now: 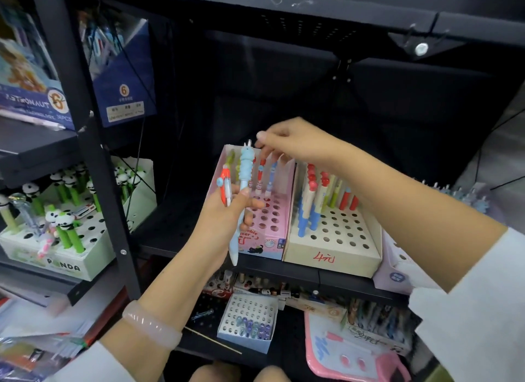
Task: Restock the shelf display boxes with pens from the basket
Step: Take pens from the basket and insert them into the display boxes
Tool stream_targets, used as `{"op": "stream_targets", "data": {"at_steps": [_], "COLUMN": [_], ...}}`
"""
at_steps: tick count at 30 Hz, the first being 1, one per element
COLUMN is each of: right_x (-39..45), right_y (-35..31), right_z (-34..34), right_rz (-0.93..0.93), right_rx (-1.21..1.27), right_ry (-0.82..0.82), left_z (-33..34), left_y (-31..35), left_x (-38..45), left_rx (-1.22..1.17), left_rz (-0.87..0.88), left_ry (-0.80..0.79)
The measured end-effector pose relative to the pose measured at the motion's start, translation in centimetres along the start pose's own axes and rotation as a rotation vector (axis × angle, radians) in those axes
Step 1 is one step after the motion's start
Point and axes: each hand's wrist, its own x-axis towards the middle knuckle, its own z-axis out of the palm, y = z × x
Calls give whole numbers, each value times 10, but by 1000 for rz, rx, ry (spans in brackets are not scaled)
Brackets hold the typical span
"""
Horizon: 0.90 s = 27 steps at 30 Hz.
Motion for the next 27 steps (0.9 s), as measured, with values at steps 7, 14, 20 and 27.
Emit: {"op": "stream_targets", "data": {"at_steps": [7,14,20,27], "right_x": [-42,-77,-113,-151], "right_y": [11,49,104,162], "right_z": [-18,-66,-103,-137], "right_rz": [45,88,149,235], "right_rx": [279,454,257,-33], "right_ry": [21,395,664,855], "left_z": [46,90,139,177], "left_y": [7,3,-1,-20], "left_x": [-8,-21,-26,-22], "left_rx": [-5,141,9,13], "left_rz": [19,-133,-342,-289], "left_ry": [-84,-228,-285,-301]}}
